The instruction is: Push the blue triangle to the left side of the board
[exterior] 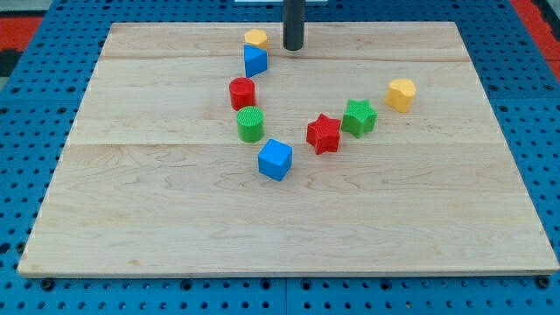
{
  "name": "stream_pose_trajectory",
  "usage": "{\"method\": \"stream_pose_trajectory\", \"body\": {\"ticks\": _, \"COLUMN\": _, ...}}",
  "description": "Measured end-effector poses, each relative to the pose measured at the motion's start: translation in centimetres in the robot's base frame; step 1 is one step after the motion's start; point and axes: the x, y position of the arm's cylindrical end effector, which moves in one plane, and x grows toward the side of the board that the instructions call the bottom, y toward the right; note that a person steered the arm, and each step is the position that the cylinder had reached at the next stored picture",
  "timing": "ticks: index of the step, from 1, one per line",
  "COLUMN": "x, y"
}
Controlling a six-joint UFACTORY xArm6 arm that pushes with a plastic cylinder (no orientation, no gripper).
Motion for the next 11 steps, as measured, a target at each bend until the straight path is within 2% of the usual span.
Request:
{"method": "stream_pose_trajectory", "body": {"ticks": 1, "x": 0.1, "y": 0.9}}
{"method": "stream_pose_trajectory", "body": {"ticks": 2, "x": 3.0, "y": 1.4}}
{"method": "stream_pose_trajectory", "body": {"ticks": 3, "x": 5.1, "y": -2.7}}
{"method": "stream_pose_trajectory", "body": {"ticks": 4, "x": 5.9, "y": -2.9}}
{"method": "stream_pose_trajectory", "body": {"ticks": 5, "x": 5.9, "y": -1.7}}
{"method": "stream_pose_trajectory", "body": {"ticks": 6, "x": 3.7, "y": -1.9}}
{"method": "stream_pose_trajectory", "body": {"ticks": 7, "x": 3.2, "y": -5.9}}
{"method": "stream_pose_trajectory", "body": {"ticks": 8, "x": 4.6, "y": -13.5}}
{"method": "stream_pose_trajectory", "body": {"ticks": 9, "x": 3.2, "y": -15.4}}
{"method": "stream_pose_trajectory", "body": {"ticks": 11, "x": 3.3, "y": -14.2}}
